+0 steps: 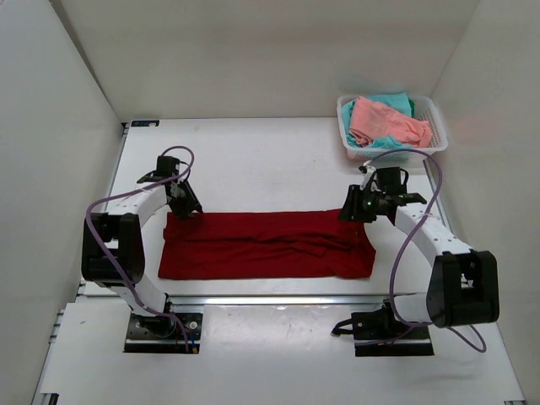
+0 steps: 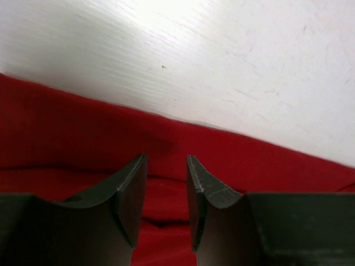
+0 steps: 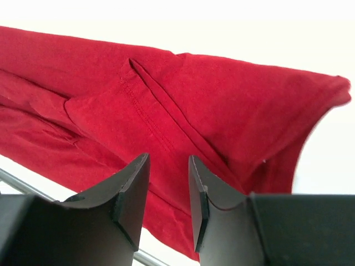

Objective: Fold and stack the t-shirts
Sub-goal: Fold the other side of the tshirt into a rectangle

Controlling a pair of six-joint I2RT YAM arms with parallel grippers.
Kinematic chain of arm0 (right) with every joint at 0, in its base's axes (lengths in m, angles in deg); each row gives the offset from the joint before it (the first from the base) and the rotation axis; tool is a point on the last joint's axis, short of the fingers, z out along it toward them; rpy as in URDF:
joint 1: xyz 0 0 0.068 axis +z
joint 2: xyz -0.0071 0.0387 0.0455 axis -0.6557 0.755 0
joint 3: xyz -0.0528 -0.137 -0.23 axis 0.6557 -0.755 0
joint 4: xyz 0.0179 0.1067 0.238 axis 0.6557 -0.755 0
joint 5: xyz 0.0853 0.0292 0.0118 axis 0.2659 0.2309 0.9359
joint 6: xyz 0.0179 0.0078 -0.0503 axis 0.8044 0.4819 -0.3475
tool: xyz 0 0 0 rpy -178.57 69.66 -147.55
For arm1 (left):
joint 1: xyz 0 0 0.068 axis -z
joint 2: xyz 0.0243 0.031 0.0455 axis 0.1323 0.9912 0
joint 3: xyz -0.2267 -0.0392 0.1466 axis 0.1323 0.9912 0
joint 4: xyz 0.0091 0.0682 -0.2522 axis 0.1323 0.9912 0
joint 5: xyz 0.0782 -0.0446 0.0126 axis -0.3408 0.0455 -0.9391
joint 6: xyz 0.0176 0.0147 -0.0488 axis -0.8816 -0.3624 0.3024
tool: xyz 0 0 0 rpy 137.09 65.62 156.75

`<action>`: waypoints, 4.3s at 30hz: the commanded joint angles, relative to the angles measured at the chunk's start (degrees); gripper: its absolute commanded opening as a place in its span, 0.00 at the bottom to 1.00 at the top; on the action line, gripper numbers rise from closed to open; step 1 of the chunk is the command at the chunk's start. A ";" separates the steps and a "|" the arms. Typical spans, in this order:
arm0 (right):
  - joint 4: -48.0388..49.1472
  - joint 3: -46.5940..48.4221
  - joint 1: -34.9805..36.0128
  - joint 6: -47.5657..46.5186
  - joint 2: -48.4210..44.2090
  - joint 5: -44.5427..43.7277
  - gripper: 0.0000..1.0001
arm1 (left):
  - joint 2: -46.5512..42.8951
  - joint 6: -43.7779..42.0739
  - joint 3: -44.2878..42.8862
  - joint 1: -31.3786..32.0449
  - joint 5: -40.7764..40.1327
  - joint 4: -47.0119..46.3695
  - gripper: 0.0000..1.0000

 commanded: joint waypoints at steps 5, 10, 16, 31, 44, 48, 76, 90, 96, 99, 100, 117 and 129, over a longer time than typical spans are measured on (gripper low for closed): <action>0.38 4.34 3.22 -2.26 6.11 2.47 0.31 | -0.27 -5.70 -0.87 1.56 4.39 -0.28 0.44; 0.65 5.57 3.66 -1.91 8.84 2.38 0.31 | 0.25 -7.98 -0.51 2.27 4.39 1.04 0.45; -0.84 6.10 6.13 -1.47 12.09 -0.78 0.37 | 0.61 -8.96 1.06 2.09 3.95 3.32 0.45; -1.81 4.96 8.15 -1.64 12.37 -2.02 0.36 | -2.20 -10.54 5.02 4.46 1.93 5.87 0.44; -1.81 2.68 8.76 -1.38 10.43 -1.58 0.28 | -8.79 -10.89 8.80 3.50 0.26 7.02 0.46; -2.16 3.64 8.33 -1.29 9.55 -0.97 0.29 | -11.95 -10.28 7.75 3.05 -0.09 4.65 0.51; -1.72 4.52 9.03 -0.42 9.99 0.36 0.32 | -3.35 -4.21 3.18 -0.81 -19.61 9.39 0.51; -2.25 4.08 8.50 -0.50 9.37 0.36 0.31 | -5.71 -5.44 1.15 -1.43 -17.75 12.02 0.00; -2.60 2.86 9.03 -0.68 8.32 0.27 0.31 | -8.35 -5.62 3.96 -1.69 -17.41 10.80 0.18; -2.16 2.68 9.38 -0.67 7.62 0.71 0.31 | -9.23 -4.92 4.50 -2.30 -17.57 9.22 0.40; -2.16 2.68 9.47 -0.50 7.53 0.71 0.31 | -8.97 -4.83 4.76 -2.39 -17.75 8.86 0.42; -1.64 1.27 8.68 -0.50 6.12 0.97 0.31 | -1.77 -4.65 3.88 -2.04 -19.07 6.05 0.28; -1.81 1.62 9.20 -0.59 6.56 0.80 0.31 | -10.20 -5.00 4.93 -2.13 -16.97 8.50 0.00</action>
